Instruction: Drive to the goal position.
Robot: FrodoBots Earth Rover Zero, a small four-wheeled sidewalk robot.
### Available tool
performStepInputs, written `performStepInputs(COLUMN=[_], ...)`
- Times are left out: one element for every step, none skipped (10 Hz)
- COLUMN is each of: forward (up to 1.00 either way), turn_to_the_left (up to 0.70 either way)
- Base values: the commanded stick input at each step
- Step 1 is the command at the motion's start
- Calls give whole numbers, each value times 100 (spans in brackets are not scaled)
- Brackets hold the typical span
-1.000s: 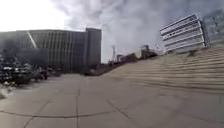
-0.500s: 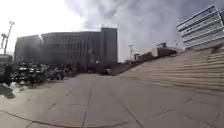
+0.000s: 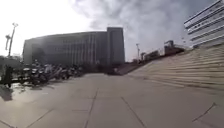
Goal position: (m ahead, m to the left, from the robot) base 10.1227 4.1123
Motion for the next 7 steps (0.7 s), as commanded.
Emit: performStepInputs(forward=[70,70,70,70,70,70,70], turn_to_the_left=[0,0,0,0,0,0,0])
